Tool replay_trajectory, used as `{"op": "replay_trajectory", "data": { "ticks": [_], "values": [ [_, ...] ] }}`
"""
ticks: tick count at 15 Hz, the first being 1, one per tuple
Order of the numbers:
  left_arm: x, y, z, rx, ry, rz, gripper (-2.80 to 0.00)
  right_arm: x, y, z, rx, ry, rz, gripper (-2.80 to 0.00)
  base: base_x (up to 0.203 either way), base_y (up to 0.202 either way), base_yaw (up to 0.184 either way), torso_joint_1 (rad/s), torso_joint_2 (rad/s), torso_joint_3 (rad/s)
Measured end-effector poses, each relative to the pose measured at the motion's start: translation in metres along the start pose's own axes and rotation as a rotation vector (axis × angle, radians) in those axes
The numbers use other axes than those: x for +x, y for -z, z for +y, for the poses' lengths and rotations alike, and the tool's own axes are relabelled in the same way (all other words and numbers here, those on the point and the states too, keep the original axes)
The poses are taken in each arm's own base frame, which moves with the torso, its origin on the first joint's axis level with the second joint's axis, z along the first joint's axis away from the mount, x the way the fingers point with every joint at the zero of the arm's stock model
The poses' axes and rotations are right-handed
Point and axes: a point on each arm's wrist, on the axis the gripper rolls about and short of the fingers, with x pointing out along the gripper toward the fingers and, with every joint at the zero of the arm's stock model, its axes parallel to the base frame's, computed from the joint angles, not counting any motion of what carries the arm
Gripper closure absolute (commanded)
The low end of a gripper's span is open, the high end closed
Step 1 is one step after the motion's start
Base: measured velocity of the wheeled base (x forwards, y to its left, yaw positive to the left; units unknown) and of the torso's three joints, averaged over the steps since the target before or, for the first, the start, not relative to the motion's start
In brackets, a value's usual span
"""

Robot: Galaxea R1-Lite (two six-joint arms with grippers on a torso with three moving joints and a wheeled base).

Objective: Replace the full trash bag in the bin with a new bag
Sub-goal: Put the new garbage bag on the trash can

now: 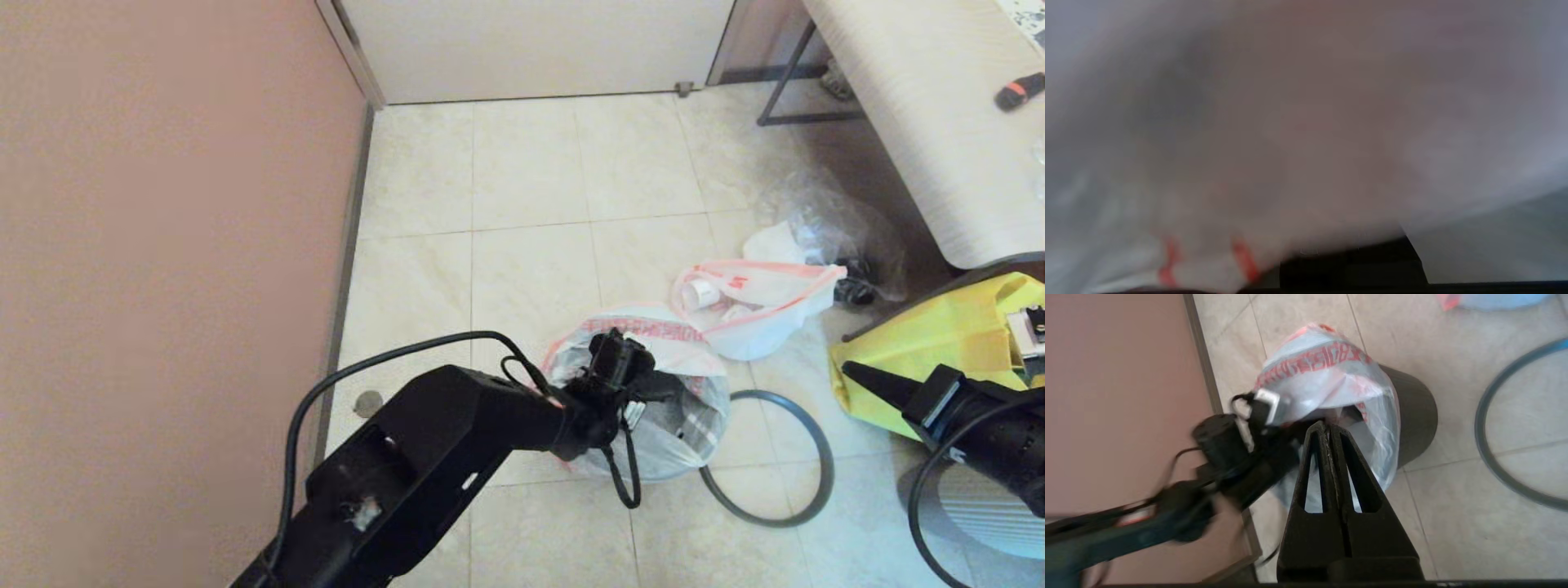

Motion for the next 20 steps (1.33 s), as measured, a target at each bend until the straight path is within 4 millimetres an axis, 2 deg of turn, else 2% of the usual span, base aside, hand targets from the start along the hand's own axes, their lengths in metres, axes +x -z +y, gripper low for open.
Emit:
{"op": "replay_trajectory", "data": {
  "ticks": [2, 4, 8, 17, 20],
  "values": [
    [0.018, 0.011, 0.003, 0.050, -0.047, -0.067, 0.00, -0.001, 0.002, 0.000, 0.003, -0.001, 0.008, 0.00, 0.000, 0.000, 0.000, 0.000, 0.00, 0.000],
    [0.024, 0.019, 0.004, 0.054, -0.053, -0.062, 0.00, 0.000, 0.003, -0.001, 0.005, 0.001, 0.013, 0.00, 0.000, 0.000, 0.000, 0.000, 0.00, 0.000],
    [0.028, 0.024, 0.003, 0.055, -0.060, -0.070, 0.00, 0.002, 0.005, -0.002, 0.007, 0.006, 0.022, 0.00, 0.000, 0.000, 0.000, 0.000, 0.00, 0.000],
    [0.050, 0.052, 0.007, 0.147, -0.097, -0.068, 0.00, 0.004, 0.007, -0.005, 0.009, 0.018, 0.032, 0.00, 0.000, 0.000, 0.000, 0.000, 0.00, 0.000],
    [0.051, 0.054, 0.009, 0.144, -0.101, -0.071, 0.00, 0.007, 0.008, -0.008, 0.007, 0.018, 0.030, 0.00, 0.000, 0.000, 0.000, 0.000, 0.00, 0.000]
  ]
}}
